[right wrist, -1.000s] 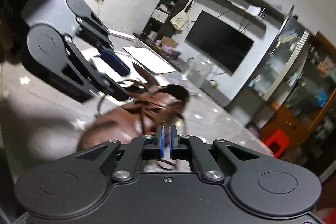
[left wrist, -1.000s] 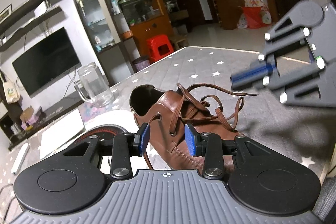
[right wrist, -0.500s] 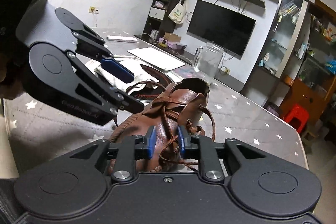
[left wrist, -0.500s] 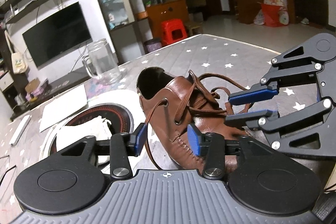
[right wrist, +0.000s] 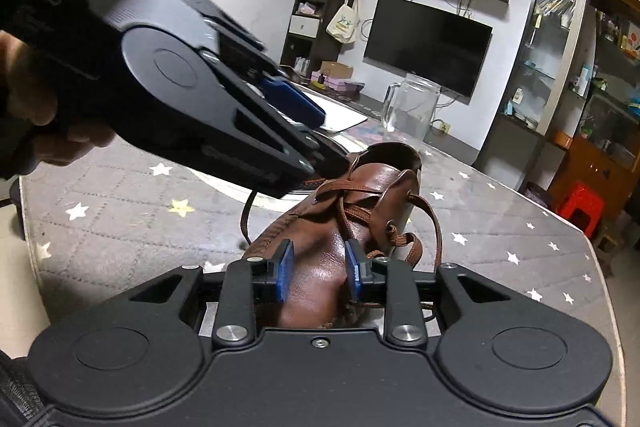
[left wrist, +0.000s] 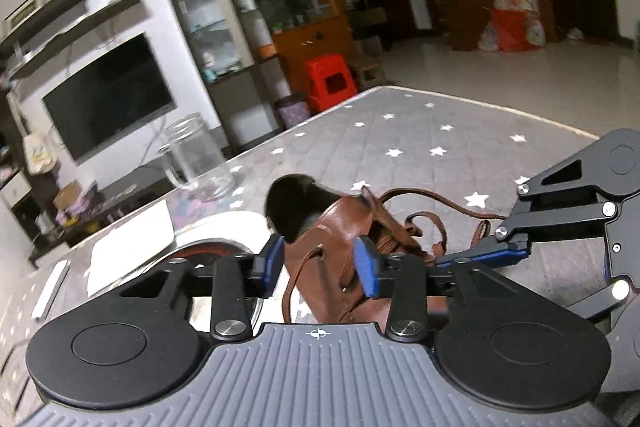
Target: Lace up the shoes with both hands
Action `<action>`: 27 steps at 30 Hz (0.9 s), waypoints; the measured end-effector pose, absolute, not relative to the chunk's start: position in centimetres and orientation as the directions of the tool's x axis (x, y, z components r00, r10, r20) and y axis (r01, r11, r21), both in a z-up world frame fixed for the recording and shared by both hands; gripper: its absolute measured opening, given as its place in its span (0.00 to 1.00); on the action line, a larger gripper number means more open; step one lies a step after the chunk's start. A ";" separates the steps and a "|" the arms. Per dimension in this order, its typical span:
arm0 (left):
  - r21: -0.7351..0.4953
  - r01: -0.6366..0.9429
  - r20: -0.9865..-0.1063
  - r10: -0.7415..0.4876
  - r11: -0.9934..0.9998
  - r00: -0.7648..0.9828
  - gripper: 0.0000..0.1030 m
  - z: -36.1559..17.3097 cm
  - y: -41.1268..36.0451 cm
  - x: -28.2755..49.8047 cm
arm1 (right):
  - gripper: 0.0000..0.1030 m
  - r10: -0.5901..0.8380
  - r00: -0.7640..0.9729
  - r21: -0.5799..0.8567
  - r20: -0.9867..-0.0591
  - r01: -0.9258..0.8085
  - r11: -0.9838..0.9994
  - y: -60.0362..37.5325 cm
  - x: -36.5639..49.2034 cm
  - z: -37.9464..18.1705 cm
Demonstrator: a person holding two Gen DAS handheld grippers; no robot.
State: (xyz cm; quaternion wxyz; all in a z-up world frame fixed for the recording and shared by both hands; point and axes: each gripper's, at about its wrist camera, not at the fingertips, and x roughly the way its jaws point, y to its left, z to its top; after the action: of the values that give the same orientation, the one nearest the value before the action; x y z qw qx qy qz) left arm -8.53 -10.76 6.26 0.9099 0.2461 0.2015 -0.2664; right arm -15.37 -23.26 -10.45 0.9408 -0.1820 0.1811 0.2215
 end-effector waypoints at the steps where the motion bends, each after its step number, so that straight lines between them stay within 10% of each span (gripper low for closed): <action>1: 0.345 0.593 -0.503 -0.390 0.727 0.771 0.21 6.2 -10.9 -8.3 | 0.29 0.355 0.832 -0.255 -0.426 -0.487 0.835 -23.3 -15.3 -10.5; 23: 0.523 0.713 -0.592 -0.404 0.467 0.698 0.19 4.2 -14.1 -5.6 | 0.46 0.419 0.797 -0.112 -0.435 -0.509 0.853 -23.8 -14.4 -11.5; 27: 0.535 0.721 -0.598 -0.405 0.442 0.692 0.20 3.8 -14.7 -5.2 | 0.77 0.442 0.782 -0.104 -0.440 -0.533 0.839 -23.5 -14.9 -11.8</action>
State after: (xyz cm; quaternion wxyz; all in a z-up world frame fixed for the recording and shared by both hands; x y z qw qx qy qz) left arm -5.23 -14.72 3.83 0.8262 0.4041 0.1955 -0.3405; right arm -14.86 -23.50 -11.83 0.9371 -0.1120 0.2038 0.2602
